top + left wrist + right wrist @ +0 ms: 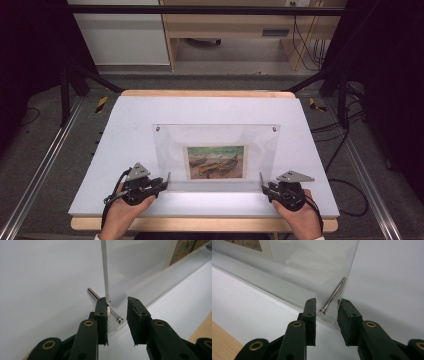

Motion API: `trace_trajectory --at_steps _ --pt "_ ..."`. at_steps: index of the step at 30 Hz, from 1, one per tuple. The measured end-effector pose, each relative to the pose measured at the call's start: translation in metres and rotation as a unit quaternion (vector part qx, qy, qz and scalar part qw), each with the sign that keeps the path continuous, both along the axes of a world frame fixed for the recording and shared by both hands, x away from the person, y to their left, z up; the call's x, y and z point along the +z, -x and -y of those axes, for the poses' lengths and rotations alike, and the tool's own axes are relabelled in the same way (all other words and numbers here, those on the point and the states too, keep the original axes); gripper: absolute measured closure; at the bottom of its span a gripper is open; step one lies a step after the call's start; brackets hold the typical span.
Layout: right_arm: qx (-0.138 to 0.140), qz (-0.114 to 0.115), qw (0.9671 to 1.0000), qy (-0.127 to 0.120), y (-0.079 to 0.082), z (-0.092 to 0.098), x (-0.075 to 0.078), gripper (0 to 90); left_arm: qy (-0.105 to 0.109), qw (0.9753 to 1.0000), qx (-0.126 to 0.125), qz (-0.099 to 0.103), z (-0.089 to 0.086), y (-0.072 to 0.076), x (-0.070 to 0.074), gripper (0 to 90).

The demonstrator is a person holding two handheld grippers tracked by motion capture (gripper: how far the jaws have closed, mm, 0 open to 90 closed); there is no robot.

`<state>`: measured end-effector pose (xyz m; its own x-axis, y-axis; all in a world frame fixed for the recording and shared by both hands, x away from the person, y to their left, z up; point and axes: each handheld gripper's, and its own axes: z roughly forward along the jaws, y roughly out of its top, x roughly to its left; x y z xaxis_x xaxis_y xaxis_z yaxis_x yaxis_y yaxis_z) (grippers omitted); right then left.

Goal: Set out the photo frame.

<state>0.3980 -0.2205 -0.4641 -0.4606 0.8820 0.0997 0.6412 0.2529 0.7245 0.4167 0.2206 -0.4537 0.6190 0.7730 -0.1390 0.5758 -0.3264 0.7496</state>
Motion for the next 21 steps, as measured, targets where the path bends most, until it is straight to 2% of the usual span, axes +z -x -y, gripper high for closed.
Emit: trace_trajectory --at_steps 6,21 --pt "0.007 -0.003 0.9999 0.008 0.0003 0.0001 -0.0015 68.0 -0.008 1.0 -0.004 -0.002 0.0014 0.0011 -0.001 69.5" --pt "0.007 -0.002 0.9999 0.008 0.0004 0.0002 -0.0016 68.1 -0.008 1.0 -0.005 -0.001 0.0011 0.0009 -0.0012 69.6"
